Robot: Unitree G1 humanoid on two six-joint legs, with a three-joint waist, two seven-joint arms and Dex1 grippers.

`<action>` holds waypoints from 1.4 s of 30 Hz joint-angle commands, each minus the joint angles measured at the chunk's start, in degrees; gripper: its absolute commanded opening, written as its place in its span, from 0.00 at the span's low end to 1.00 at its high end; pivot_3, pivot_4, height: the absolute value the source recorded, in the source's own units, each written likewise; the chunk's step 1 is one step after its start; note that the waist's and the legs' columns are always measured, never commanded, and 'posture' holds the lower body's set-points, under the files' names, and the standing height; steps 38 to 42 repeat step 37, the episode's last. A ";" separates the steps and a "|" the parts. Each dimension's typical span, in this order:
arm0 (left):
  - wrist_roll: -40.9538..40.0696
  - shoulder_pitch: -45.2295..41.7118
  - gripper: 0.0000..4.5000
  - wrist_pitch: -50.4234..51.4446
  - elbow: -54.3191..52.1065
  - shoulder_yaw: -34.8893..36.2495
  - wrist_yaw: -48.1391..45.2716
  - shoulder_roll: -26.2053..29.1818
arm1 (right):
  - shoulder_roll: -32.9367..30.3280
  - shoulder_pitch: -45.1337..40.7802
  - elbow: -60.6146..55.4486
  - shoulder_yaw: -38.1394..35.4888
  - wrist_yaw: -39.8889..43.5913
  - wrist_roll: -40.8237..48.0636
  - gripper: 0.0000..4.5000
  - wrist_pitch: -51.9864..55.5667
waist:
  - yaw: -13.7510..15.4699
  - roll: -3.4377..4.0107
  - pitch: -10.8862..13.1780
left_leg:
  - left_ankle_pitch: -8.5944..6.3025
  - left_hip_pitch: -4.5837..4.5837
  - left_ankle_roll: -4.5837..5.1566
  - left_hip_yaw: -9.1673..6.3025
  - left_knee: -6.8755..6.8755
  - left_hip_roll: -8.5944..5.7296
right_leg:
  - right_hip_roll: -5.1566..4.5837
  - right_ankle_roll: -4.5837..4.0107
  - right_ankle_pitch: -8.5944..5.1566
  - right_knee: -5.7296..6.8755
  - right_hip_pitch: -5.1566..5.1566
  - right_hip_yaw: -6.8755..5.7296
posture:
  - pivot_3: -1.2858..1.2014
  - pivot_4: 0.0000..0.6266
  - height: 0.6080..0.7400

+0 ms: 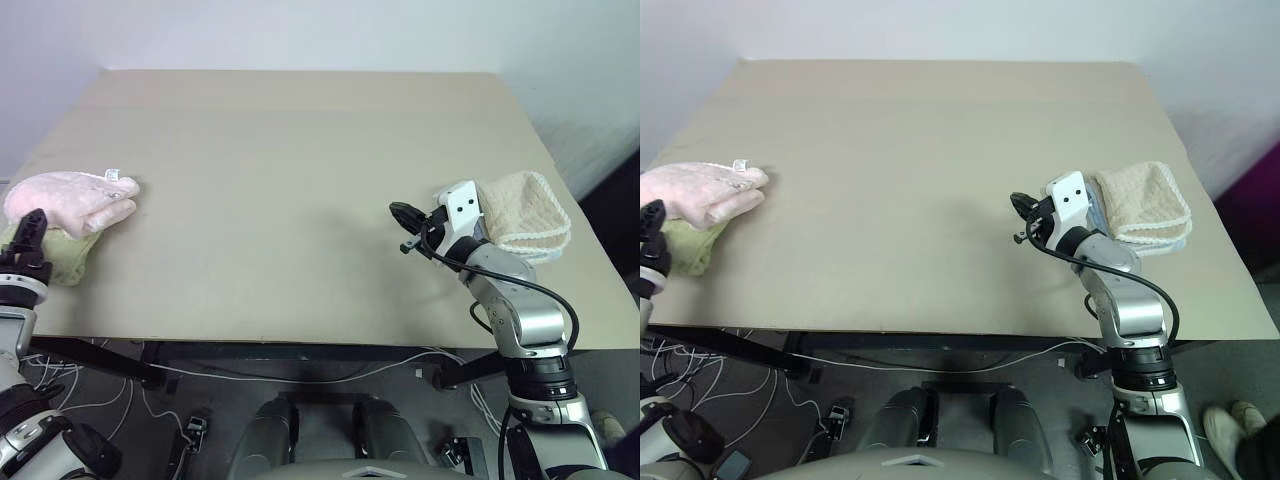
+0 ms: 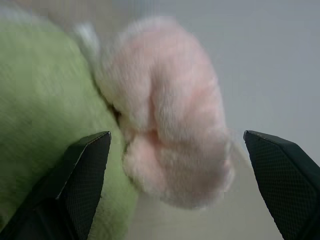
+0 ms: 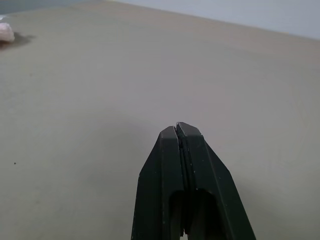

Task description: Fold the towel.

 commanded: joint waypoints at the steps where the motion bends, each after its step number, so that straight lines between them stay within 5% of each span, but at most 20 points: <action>1: -2.25 -0.73 0.99 -1.11 -7.78 -0.16 -1.79 1.63 | 0.22 -1.57 0.39 0.28 0.65 0.01 0.00 -1.66 | 0.13 0.00 0.00 | 0.00 0.00 0.00 0.00 0.00 -0.01 | -0.01 0.00 0.00 0.00 0.00 0.00 | 0.52 0.24 1.00; 9: 4.13 -6.88 0.99 0.00 -21.18 -20.76 -5.90 0.84 | 1.45 -3.36 1.89 0.72 0.46 0.29 0.00 -2.56 | 0.04 -0.02 -0.01 | 0.00 0.00 -0.01 0.00 0.01 -0.04 | 0.00 -0.01 0.01 -0.03 0.04 -0.04 | 0.52 0.24 1.00; 16: 27.16 -11.39 0.99 -12.89 -16.09 -46.41 -13.92 -1.36 | 0.68 -2.45 0.42 -1.06 -1.15 0.21 0.00 -3.10 | -0.24 0.00 0.00 | 0.01 0.01 -0.02 0.08 -0.06 -0.02 | 0.11 -0.01 0.01 -0.01 -0.02 0.02 | 0.52 0.24 1.00; 28: 35.90 -15.16 0.99 -28.14 5.84 -47.44 -20.47 -5.86 | 1.12 0.34 0.23 -1.88 -4.57 -1.89 0.00 -6.43 | -0.09 0.00 0.00 | 0.02 0.00 0.00 0.07 -0.02 -0.02 | 0.09 -0.01 0.01 0.01 -0.03 0.02 | 0.52 0.24 1.00; 42: 37.32 -13.00 0.99 -29.36 5.85 -46.55 -20.25 -6.25 | 2.53 0.14 0.53 -0.91 -4.89 -2.59 0.00 -7.30 | -0.04 0.00 0.00 | 0.01 0.00 0.00 0.06 0.01 -0.02 | 0.07 -0.01 0.01 0.02 -0.02 0.01 | 0.52 0.24 1.00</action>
